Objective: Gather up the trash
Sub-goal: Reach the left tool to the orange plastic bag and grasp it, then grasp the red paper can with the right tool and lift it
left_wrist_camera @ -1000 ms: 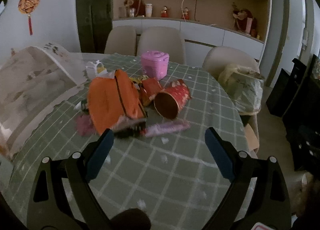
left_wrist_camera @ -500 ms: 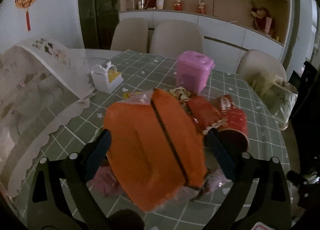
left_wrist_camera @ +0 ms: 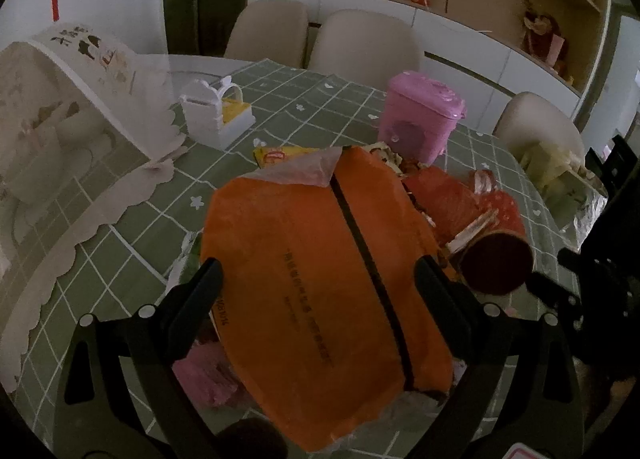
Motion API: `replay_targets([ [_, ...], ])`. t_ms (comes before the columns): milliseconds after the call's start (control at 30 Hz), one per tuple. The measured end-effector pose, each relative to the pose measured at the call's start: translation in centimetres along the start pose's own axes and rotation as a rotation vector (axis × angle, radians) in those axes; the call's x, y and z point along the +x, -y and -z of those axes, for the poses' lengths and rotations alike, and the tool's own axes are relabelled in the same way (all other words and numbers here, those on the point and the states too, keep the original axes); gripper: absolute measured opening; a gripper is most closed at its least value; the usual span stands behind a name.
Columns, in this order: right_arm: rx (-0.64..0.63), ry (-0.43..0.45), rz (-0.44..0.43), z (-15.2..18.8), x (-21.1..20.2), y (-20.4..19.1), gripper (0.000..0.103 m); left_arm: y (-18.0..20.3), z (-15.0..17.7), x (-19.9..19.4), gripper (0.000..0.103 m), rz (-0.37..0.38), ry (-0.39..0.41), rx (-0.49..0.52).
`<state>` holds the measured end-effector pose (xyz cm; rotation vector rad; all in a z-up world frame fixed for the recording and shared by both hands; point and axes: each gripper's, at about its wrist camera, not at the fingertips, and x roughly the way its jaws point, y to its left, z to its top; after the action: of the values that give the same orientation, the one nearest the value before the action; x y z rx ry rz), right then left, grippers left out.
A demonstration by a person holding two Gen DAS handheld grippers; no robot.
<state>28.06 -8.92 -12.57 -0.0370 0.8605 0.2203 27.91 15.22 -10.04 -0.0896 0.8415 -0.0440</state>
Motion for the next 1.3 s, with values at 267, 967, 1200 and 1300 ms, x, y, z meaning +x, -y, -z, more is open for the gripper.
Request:
replay_targets([
  [267,0.043,-0.009,0.054,0.0,0.3,2.8,0.071,-1.1,0.1,0.7,0.079,0.024,-0.030,-0.083],
  [967,0.168,0.107,-0.064,-2.5,-2.9,0.0,0.071,1.1,-0.1,-0.4,0.036,0.185,-0.041,-0.072],
  [1200,0.113,0.009,0.019,-3.8,2.9,-1.6,0.070,-1.2,-0.3,-1.9,0.048,0.156,-0.021,-0.119],
  [1300,0.143,0.037,0.001,-3.6,1.5,-0.3,0.044,-2.6,0.0,-2.8,0.052,0.137,0.007,-0.111],
])
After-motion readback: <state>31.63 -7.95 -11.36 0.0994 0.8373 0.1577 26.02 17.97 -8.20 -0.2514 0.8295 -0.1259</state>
